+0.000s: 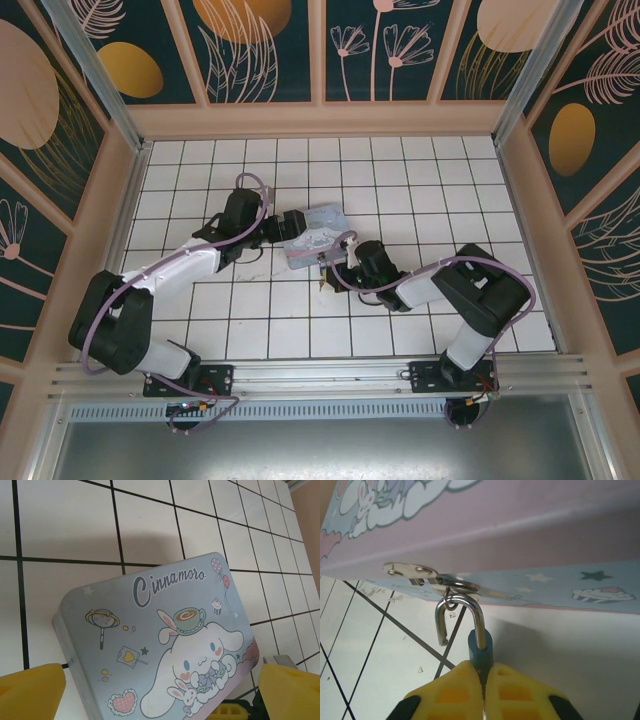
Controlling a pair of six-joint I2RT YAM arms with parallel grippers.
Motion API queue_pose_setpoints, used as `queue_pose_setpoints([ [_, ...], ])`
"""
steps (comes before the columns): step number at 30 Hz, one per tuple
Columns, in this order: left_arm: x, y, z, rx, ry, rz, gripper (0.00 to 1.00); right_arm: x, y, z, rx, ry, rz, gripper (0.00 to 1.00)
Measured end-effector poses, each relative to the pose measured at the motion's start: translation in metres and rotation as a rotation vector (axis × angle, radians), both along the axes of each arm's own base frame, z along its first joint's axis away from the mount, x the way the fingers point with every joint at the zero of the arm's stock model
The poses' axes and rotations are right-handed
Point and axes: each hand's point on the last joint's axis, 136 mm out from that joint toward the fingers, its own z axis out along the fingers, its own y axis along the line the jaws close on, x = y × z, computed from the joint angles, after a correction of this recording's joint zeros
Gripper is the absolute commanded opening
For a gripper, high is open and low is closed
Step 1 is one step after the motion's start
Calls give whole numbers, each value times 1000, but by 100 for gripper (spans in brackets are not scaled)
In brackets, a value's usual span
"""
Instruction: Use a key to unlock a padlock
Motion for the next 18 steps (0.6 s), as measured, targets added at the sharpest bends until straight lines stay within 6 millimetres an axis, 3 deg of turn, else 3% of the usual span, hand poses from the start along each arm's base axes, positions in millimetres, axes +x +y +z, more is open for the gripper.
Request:
queue_pose_setpoints([
  [11, 5, 12, -16, 121, 3, 9, 98, 2, -1, 7, 38, 45, -58, 0],
  [18, 6, 19, -37, 221, 20, 14, 98, 2, 1, 8, 42, 101, -134, 0],
])
